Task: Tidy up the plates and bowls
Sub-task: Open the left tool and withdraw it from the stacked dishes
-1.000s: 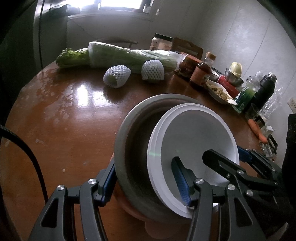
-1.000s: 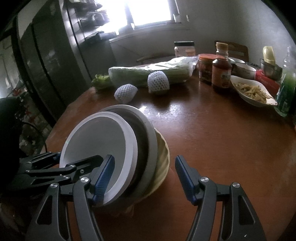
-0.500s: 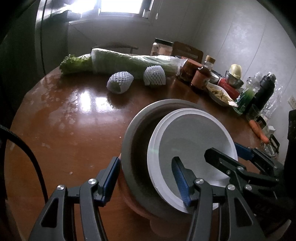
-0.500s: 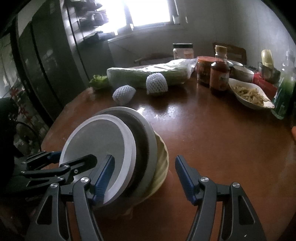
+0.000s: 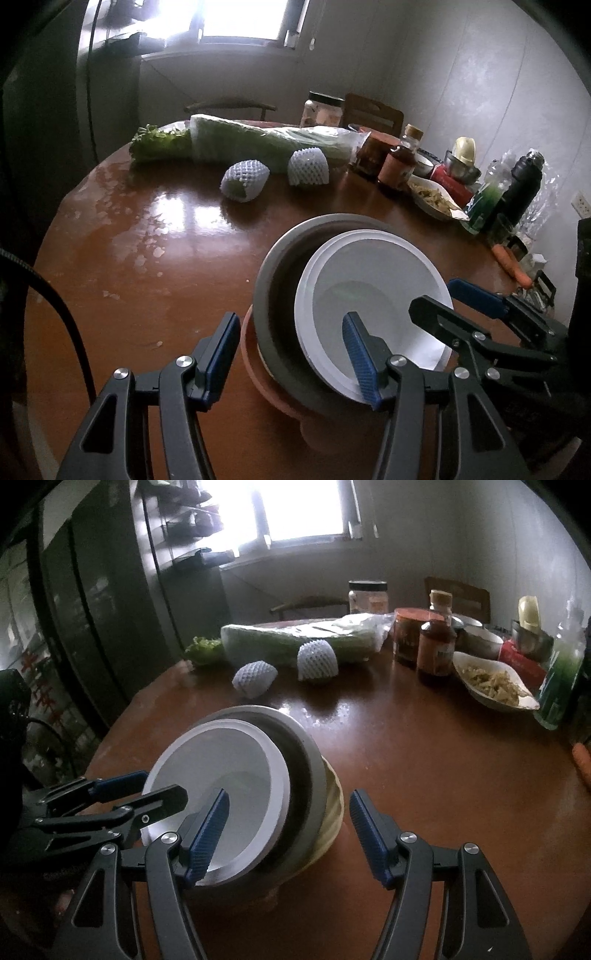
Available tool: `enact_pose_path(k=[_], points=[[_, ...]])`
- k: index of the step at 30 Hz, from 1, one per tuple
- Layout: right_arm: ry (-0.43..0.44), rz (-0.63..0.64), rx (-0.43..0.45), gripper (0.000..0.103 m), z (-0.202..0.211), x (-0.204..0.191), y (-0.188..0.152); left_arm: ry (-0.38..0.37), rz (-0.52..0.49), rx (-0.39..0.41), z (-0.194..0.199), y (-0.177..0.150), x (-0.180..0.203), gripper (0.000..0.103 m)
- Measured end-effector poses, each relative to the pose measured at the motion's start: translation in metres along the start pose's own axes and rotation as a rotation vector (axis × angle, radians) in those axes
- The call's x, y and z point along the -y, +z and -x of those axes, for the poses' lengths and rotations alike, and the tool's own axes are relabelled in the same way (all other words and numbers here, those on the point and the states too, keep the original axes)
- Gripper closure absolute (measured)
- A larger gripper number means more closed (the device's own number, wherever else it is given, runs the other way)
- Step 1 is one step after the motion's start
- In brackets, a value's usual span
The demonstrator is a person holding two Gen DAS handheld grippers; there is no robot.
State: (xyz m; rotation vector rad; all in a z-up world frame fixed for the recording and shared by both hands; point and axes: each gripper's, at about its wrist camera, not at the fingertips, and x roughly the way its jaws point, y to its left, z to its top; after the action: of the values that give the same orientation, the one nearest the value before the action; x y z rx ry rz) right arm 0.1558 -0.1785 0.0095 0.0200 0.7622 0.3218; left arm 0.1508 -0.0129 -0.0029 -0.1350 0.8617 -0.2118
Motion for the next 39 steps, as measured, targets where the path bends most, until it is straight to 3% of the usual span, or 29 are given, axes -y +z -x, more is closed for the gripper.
enact_pose_path(k=[13, 30, 39], points=[[-0.035, 0.038, 0.064, 0.034, 0.025, -0.013, -0.001, 0.063, -0.005, 0.043, 0.02, -0.006, -0.001, 0.046], [-0.049, 0.056, 0.142, 0.034, 0.05, -0.024, -0.032, 0.121, -0.021, 0.071, 0.042, -0.034, 0.007, 0.046], [-0.073, 0.056, 0.163, 0.034, 0.067, -0.026, -0.048, 0.173, 0.026, 0.099, 0.051, -0.053, 0.001, 0.044]])
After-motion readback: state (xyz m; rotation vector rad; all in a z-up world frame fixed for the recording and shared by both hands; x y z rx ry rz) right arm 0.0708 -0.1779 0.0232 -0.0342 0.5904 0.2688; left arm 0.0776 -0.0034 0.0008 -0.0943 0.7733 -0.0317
